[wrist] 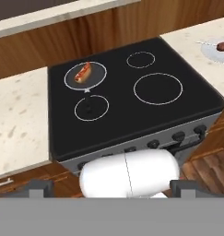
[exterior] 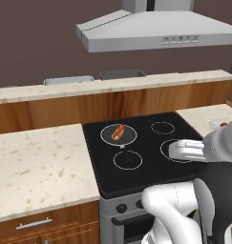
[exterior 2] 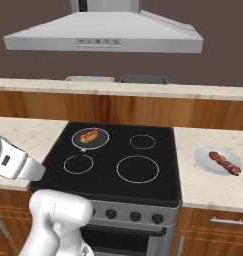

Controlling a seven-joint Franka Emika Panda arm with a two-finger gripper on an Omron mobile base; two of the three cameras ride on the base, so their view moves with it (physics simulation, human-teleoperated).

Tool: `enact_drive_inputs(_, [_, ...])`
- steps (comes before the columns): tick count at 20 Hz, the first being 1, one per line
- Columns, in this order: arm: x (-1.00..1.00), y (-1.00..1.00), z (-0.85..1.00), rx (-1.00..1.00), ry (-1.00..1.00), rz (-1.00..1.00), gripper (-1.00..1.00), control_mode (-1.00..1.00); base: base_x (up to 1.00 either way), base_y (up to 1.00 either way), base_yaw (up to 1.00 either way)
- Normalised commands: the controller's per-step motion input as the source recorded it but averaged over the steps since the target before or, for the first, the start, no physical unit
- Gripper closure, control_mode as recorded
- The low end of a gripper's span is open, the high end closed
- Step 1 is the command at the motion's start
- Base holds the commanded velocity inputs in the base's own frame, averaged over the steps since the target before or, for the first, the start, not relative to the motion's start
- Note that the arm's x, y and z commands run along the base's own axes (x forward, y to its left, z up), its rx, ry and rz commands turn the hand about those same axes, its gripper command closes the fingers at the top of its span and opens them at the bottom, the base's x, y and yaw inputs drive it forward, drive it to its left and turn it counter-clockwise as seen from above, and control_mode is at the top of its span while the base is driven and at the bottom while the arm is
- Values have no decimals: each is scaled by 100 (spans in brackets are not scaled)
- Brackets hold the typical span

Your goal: Place the cold items (lime and sweet potato) from the fridge in one tupperware on the dining counter. Place the warm items (hot dog and kebab skewer) in the stove area in another tupperware.

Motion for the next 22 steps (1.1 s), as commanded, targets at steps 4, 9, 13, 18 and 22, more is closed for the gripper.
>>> enact_drive_inputs(4, [98, 0, 0, 13, -2, 0, -100, -100, 0, 0, 0])
enact_drive_inputs(9, [92, 19, -3, 5, 0, -2, -100, -100, 0, 0, 0])
enact_drive_inputs(13, [82, 34, -16, 0, 4, -17, -100, -100, 0, 0, 0])
enact_drive_inputs(18, [69, 28, -16, 0, 3, -10, -100, -100, 0, 0, 0])
enact_drive_inputs(22, [28, 2, -20, 0, 0, -1, -100, -100, 0, 0, 0])
